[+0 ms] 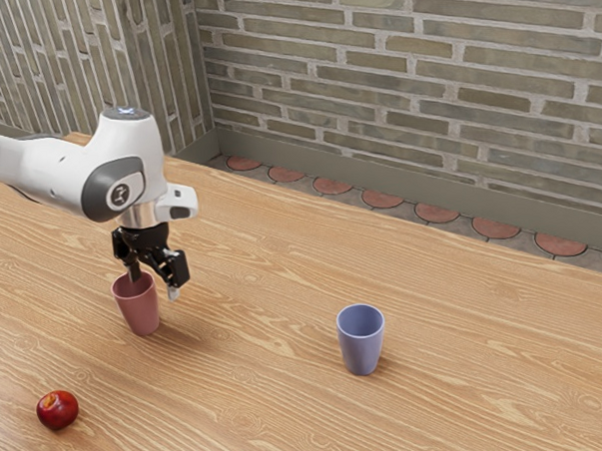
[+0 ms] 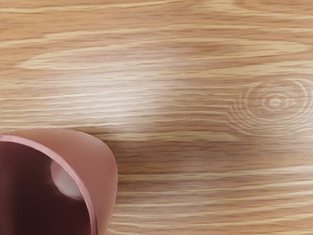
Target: Place the left cup onto the right cup
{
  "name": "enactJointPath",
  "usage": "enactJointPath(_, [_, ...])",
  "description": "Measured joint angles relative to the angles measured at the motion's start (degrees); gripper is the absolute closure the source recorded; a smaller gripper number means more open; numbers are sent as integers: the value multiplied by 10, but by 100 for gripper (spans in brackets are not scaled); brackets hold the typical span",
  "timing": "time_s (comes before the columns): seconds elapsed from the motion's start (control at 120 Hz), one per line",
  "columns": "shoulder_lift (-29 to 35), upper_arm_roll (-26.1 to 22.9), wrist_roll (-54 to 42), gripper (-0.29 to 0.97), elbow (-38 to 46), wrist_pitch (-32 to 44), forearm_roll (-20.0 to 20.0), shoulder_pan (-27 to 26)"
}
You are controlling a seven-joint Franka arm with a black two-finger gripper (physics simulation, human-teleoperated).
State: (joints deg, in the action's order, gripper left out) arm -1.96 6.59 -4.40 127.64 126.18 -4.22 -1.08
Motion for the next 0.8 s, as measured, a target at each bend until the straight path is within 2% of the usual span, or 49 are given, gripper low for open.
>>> enactJointPath(0.417, [-34, 0, 0, 1, 1, 7, -1, 0])
enactJointPath(0.617, [-35, 1, 1, 49, 0, 8, -1, 2])
enactJointPath(0.7, [-35, 1, 1, 61, 0, 9, -1, 2])
enactJointPath(0.8, [-35, 1, 2, 69, 0, 9, -2, 2])
